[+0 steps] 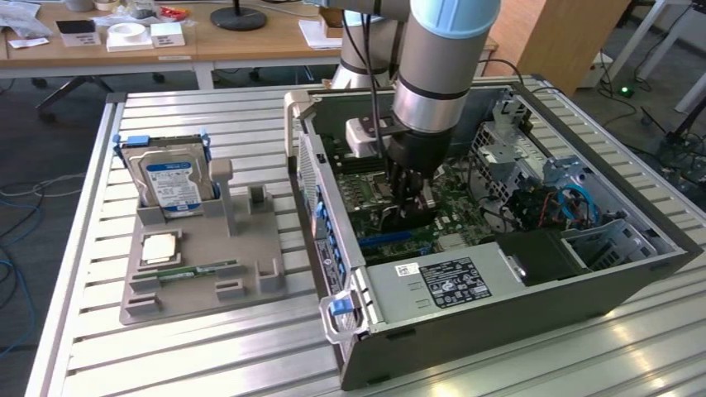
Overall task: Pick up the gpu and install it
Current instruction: 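Insert the gpu into the slot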
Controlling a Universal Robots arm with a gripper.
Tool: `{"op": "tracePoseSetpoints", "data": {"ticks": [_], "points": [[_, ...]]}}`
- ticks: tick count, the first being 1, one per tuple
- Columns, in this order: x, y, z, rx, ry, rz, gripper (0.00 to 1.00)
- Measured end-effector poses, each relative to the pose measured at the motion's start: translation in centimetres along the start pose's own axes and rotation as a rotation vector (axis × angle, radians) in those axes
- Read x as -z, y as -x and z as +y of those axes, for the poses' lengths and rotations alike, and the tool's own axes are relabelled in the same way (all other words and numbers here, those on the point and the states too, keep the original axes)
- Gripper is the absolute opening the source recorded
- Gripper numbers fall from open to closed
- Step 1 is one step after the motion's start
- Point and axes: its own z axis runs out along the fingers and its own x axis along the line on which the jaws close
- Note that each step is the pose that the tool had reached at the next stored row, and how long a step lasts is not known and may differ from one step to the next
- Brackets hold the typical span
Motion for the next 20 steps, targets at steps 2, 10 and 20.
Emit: {"op": "tracePoseSetpoints", "data": {"ticks": [2, 10, 20], "points": [[-0.05, -0.01, 0.04, 0.0, -0.0001, -0.0001, 0.26], [-0.35, 0.0, 0.09, 0.0, 0.0001, 0.0002, 0.26], [-0.58, 0.0, 0.1, 0.0, 0.0, 0.0, 0.26]]}}
